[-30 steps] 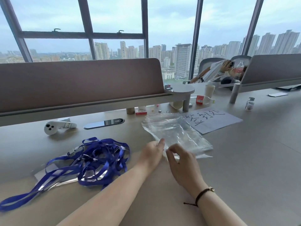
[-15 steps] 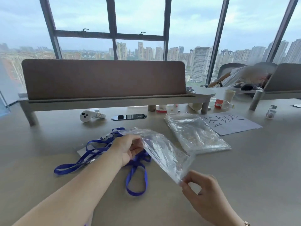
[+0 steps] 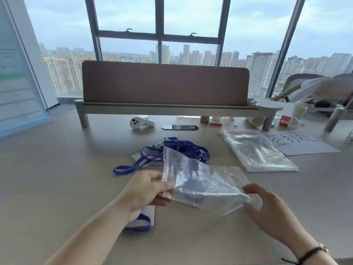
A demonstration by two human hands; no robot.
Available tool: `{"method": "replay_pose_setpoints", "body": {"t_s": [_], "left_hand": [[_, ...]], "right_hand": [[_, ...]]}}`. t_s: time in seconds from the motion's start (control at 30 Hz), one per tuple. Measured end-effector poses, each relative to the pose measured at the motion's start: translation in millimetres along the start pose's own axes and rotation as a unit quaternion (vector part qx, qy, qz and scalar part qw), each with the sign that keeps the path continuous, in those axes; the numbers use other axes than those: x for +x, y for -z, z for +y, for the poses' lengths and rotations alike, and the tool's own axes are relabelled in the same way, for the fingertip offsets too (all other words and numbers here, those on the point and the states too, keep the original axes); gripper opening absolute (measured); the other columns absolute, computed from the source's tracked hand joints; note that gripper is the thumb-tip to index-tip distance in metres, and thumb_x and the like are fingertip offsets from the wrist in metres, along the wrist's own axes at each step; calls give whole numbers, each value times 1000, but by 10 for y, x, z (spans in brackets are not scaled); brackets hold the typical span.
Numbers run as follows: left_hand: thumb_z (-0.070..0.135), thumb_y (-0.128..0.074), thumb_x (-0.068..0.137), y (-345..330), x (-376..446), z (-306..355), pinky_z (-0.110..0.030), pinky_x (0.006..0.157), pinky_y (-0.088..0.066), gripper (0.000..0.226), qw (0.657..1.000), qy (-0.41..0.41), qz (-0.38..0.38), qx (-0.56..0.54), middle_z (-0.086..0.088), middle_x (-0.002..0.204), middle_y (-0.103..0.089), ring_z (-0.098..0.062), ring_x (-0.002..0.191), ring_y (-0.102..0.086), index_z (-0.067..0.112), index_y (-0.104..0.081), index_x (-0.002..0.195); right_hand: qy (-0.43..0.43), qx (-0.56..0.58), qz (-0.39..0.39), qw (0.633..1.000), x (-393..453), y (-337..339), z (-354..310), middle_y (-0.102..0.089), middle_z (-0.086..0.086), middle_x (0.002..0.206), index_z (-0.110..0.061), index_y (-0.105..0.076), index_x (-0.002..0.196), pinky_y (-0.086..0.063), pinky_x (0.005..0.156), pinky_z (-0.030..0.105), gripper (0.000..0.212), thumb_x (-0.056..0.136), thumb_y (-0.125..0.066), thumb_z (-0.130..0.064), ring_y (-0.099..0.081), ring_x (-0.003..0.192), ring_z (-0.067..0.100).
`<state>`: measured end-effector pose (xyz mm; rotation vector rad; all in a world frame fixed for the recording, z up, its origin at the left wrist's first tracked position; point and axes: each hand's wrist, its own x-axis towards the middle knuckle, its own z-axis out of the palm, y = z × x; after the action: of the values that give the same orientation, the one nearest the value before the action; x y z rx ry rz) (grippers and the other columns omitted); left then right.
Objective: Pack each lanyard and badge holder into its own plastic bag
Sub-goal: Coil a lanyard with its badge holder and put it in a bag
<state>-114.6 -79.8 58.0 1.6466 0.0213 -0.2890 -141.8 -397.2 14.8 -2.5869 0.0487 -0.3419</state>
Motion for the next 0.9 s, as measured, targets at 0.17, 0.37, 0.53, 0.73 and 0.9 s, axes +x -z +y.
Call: {"method": "replay_pose_setpoints", "body": {"t_s": [0.17, 0.37, 0.53, 0.73, 0.9], "left_hand": [[14, -70, 92, -63, -318, -247, -33, 56, -55, 12, 996, -61, 33, 62, -6, 82, -78, -21, 63, -72, 18, -74, 102], [13, -62, 92, -46, -481, -308, -26, 52, -51, 21, 983, -102, 48, 143, -10, 69, -71, -9, 50, -58, 30, -71, 102], [28, -68, 93, 34, -444, -452, -36, 60, -47, 13, 987, -101, 36, 124, -4, 70, -74, -13, 57, -55, 37, -72, 102], [10, -61, 97, 57, -359, -428, -47, 80, -61, 20, 997, -52, 58, -28, -7, 92, -79, -29, 88, -76, 22, -67, 112], [23, -52, 103, 86, -381, -358, -39, 66, -62, 30, 998, -23, 62, -24, -8, 79, -77, -30, 77, -76, -2, -69, 99]], "right_hand": [[137, 43, 84, 986, -127, -394, -1075, -64, -20, 96, -33, -66, 98, -40, 84, 29, 16, 84, -62, -40, -55, 93, 6], [35, 156, -4, 987, -43, -820, -1732, -61, -9, 69, -26, -56, 71, -47, 64, 29, 35, 81, -63, -59, -57, 70, 4], [14, 241, -34, 970, -7, -984, -1667, -65, -5, 62, -20, -66, 68, -41, 55, 15, 22, 87, -69, -30, -57, 61, 3], [19, 315, -67, 947, -115, -1099, -1546, -69, -2, 66, -19, -68, 69, -44, 57, 22, 21, 89, -68, -24, -54, 56, 4], [49, 332, -83, 938, -214, -1070, -1489, -67, 4, 65, -19, -69, 71, -41, 56, 28, 25, 90, -69, -35, -49, 55, 7]]}}
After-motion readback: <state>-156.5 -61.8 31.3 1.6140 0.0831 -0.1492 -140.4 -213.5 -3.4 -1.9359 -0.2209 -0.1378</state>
